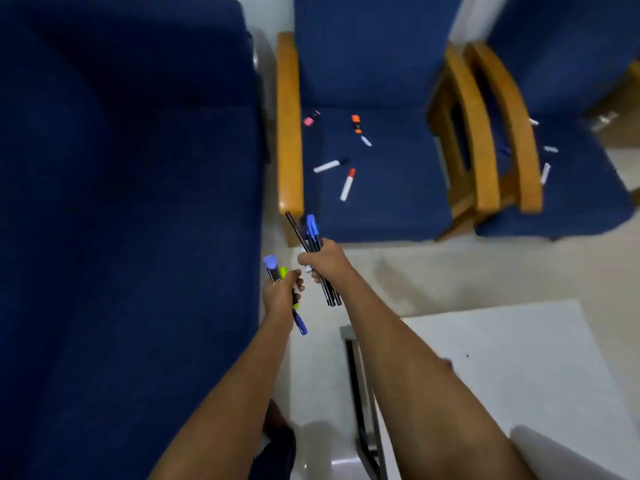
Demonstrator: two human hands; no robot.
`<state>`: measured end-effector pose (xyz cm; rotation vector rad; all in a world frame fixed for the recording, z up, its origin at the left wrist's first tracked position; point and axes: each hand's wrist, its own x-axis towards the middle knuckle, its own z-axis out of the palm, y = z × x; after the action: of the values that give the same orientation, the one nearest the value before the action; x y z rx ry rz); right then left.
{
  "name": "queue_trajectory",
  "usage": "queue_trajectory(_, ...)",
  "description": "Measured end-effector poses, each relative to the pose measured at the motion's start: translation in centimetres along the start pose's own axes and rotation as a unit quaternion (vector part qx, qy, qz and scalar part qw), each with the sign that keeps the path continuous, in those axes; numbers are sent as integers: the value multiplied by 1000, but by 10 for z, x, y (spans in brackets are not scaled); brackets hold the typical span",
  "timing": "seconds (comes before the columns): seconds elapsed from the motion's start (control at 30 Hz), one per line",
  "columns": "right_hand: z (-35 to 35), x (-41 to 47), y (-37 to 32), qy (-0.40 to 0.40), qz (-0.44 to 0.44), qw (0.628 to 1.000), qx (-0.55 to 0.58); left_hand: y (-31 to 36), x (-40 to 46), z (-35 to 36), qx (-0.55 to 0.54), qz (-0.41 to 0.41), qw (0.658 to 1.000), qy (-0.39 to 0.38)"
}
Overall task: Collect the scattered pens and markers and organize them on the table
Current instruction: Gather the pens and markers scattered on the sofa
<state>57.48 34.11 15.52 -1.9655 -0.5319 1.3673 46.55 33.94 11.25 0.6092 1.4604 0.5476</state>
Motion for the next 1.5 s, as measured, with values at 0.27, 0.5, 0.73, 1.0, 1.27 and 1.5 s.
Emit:
queue_trajectory(0.27, -137, -70, 162, 79, 54, 995, 33, -149, -82, 94, 32, -32, 996, -80)
queue_trajectory(0.5, -237, -128, 284, 145, 60, 987, 34, -269, -170, 183, 34, -55, 993, -94)
queue_trajectory(0.73, -324, -134, 397, 152, 125, 979, 46, -373, -187, 272, 84, -80, 984, -139)
queue_trajectory(1.0, -304, -67, 465, 66, 151, 983, -86, -438, -126, 291, 153, -121, 981, 1)
queue_trajectory(1.27, -291, -55, 490, 100, 148, 977, -119, -461, -117, 295, 279, -56, 958, 40)
queue_trajectory(1.5, -303, -68, 486, 139, 127, 974, -125, -463, -135, 303, 336, -33, 938, 83)
